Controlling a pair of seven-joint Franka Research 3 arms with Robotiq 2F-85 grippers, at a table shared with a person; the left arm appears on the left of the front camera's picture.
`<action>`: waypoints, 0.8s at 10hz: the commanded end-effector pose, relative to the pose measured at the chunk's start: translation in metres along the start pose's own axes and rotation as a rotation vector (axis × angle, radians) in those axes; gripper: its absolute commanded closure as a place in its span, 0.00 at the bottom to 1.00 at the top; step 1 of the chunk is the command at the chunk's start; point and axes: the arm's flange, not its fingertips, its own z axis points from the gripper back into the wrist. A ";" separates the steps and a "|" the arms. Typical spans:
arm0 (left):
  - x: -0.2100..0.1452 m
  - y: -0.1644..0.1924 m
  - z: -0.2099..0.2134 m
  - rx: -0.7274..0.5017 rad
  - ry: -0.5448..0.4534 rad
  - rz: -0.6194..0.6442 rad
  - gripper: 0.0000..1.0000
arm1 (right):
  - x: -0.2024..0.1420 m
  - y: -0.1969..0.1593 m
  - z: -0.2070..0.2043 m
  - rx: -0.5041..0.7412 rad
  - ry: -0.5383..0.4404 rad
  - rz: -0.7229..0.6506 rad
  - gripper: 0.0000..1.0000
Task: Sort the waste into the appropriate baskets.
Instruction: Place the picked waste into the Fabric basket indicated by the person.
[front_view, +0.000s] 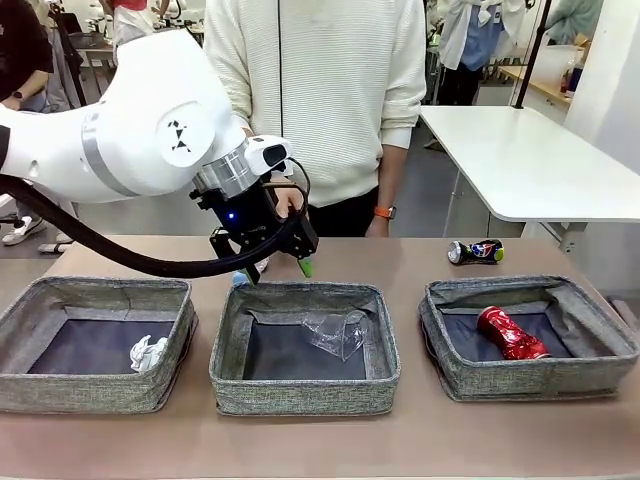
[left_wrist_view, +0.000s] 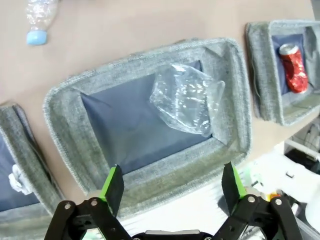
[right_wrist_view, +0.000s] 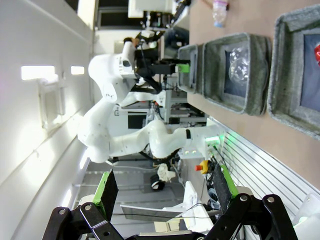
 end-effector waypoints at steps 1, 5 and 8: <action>0.008 0.013 0.013 -0.173 0.107 -0.065 0.00 | 0.001 0.002 -0.002 0.009 -0.011 0.012 0.00; 0.031 0.160 0.129 -0.887 0.170 -0.297 0.00 | 0.001 0.002 -0.002 0.009 -0.011 0.012 0.00; 0.005 0.282 0.178 -1.038 -0.044 -0.093 0.00 | 0.001 0.002 -0.002 0.009 -0.011 0.012 0.00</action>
